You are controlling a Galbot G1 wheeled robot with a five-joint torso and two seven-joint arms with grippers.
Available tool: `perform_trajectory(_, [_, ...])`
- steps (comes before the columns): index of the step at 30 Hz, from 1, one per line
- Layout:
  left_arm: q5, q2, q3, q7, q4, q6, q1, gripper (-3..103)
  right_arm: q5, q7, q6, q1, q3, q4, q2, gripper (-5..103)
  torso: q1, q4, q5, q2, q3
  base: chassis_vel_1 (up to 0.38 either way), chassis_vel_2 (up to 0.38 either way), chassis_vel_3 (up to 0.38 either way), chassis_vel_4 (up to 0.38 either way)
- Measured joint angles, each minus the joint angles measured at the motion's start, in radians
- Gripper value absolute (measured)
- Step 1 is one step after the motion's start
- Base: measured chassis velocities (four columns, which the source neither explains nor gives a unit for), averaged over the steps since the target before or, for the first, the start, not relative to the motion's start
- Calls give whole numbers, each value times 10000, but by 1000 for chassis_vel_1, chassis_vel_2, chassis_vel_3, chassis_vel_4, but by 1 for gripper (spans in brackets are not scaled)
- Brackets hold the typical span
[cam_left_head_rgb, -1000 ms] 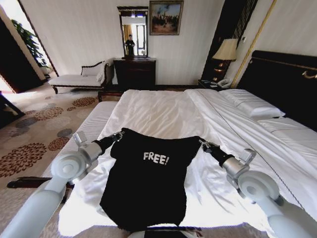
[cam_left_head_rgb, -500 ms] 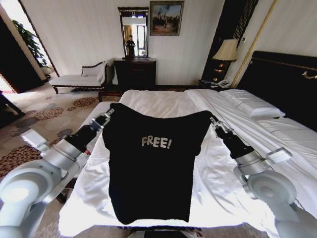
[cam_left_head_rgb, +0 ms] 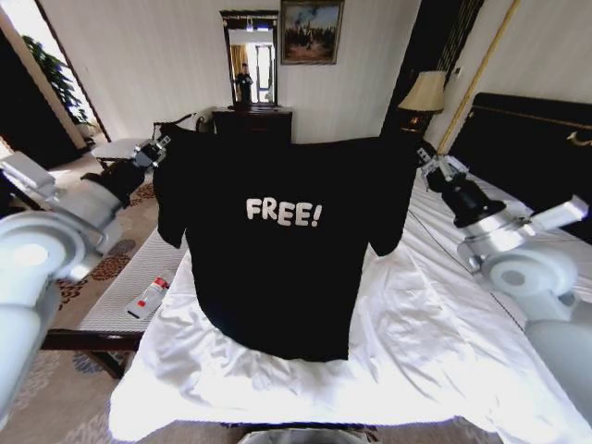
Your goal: Fold the clothes on the bed.
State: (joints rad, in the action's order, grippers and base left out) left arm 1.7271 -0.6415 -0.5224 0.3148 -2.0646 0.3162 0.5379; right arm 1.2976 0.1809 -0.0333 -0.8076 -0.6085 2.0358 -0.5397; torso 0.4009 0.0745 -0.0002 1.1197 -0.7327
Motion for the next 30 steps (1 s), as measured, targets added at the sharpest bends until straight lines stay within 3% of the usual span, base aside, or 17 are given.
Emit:
perform_trajectory(4, [337,4,163,-15,85,-50,-558,2,113,-23,19,553,145,-58,66,0,1,-3,2,0,2,0,0,0,0])
perform_trajectory(7, [522,22,-152,-53,-414,-61,-174,2,83,-36,23,44,-255,470,51,0,2,-2,-1,0,2,0,0,0,0])
perform_trajectory(10, [420,57,-744,-176,-1311,-60,893,2,-302,-29,-60,-1135,-721,1192,-137,0,-4,1,2,0,3,0,0,0,0])
perform_trajectory(12, [376,4,-1766,-209,-2296,-61,2331,2,-550,-90,-39,-2288,-1337,1945,-464,0,-8,-2,1,2,5,0,0,0,0])
perform_trajectory(13, [376,4,-1766,-209,-2296,-61,2331,2,-550,-90,-39,-2288,-1337,1945,-464,0,-8,-2,1,2,5,0,0,0,0])
perform_trajectory(16, [546,-201,-3146,-83,-3399,8,4111,2,-638,-218,222,-3534,-2109,2768,-885,0,-8,-4,2,3,5,0,0,0,0])
perform_trajectory(18, [1078,-320,-4090,22,-4061,87,5038,2,-346,-368,396,-4102,-2707,3311,-1074,0,-8,-2,-2,2,5,0,0,0,0])
perform_trajectory(19, [1078,-320,-4090,22,-4061,87,5038,2,-346,-368,396,-4102,-2707,3311,-1074,0,-8,-2,-2,2,5,0,0,0,0])
perform_trajectory(22, [2391,-428,-6136,127,-4423,133,6098,2,506,-802,674,-4551,-3810,4107,-1059,0,-9,-2,3,3,6,0,0,0,0])
perform_trajectory(23, [2391,-428,-6136,127,-4423,133,6098,2,506,-802,674,-4551,-3810,4107,-1059,0,-9,-2,3,3,6,0,0,0,0])
perform_trajectory(26, [3430,-416,-7545,187,-4441,141,6467,2,1231,-1051,937,-4679,-4896,4630,-781,0,-9,-4,0,3,6,0,0,0,0])
perform_trajectory(27, [4093,-311,-8301,282,-4441,142,6443,2,1958,-1293,1219,-4696,-5881,4707,-442,0,-8,-5,-5,4,6,0,0,0,0])
perform_trajectory(29, [4933,-60,-8976,414,-4433,142,6199,2,2878,-1666,1621,-4626,-6956,4735,76,0,-7,-1,-4,4,5,0,0,0,0])
perform_trajectory(30, [4933,-60,-8976,414,-4433,142,6199,2,2878,-1666,1621,-4626,-6956,4735,76,0,-7,-1,-4,4,5,0,0,0,0])
